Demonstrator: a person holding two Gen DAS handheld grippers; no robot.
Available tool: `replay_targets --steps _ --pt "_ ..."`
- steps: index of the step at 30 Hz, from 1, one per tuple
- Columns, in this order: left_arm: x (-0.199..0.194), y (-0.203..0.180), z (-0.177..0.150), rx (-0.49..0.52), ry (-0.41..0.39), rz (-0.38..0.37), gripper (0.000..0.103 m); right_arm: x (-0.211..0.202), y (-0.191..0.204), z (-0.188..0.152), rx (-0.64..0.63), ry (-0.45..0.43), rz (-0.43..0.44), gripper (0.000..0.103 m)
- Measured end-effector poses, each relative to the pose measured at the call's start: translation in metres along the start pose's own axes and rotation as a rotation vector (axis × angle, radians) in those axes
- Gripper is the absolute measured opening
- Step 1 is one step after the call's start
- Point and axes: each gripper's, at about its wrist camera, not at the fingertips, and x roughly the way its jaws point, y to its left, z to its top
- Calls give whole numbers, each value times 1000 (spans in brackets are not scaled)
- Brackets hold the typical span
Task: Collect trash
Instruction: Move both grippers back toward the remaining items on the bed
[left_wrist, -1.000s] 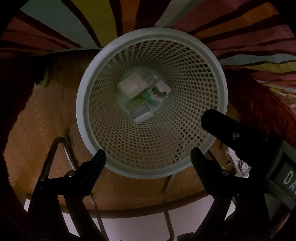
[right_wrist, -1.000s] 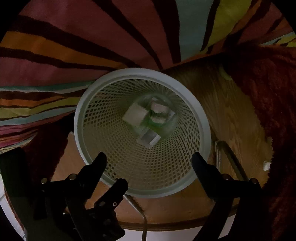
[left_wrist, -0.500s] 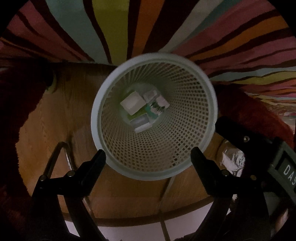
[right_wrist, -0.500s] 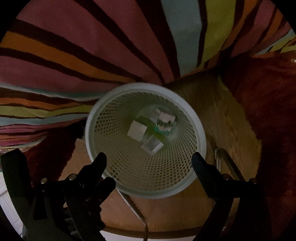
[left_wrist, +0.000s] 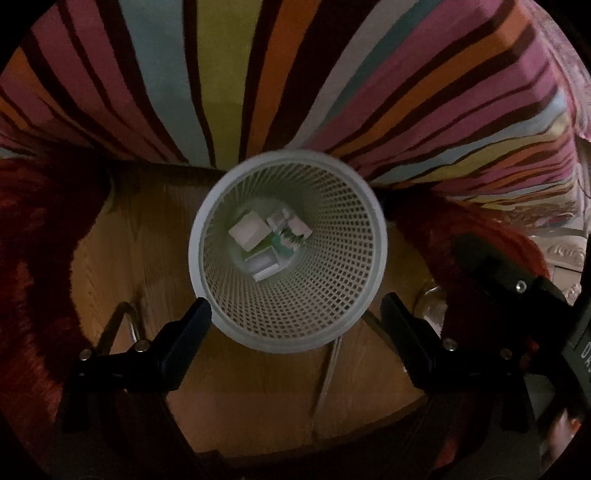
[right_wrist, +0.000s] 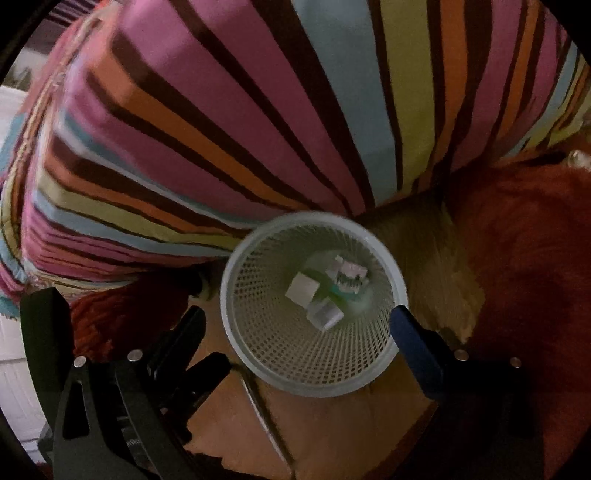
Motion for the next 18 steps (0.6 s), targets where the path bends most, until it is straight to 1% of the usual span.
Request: replay_targets --steps 1,3,5,6,7,8,9,10,12,13,14,15,18 --pt "-6 0 -1 2 -26 7 90 -2 0 0 -4 -10 0 95" --pt "-23 0 -4 10 -92 16 90 -13 3 -2 -25 -60 -1 95" --pt "-39 0 -7 21 -157 25 90 -30 9 -3 -60 -145 -13 95" --pt "-47 0 -7 29 -189 31 90 -41 14 -3 -89 -202 -26 95" --pt "-57 -1 -7 39 -232 42 90 -44 15 -3 -97 -216 -30 95" --pt "-66 -1 -7 49 -268 52 90 -51 19 -3 -124 -256 -41 95" --pt "-75 -2 -7 61 -310 68 90 -60 26 -2 -162 -310 -57 95" --pt "-86 -3 -6 75 -355 86 90 -63 26 -3 -173 -324 -61 95" --pt "-108 -6 -4 109 -454 127 90 -76 40 -4 -254 -418 -95 95" --pt "-118 -7 -3 125 -501 151 90 -78 41 -4 -266 -430 -98 95" --pt "-129 -9 -2 140 -547 172 90 -84 47 -4 -306 -467 -103 95" --pt "-139 -10 0 149 -586 181 90 -86 50 -4 -323 -484 -101 95" --pt "-163 -10 9 147 -664 176 90 -97 58 5 -361 -532 -66 95"
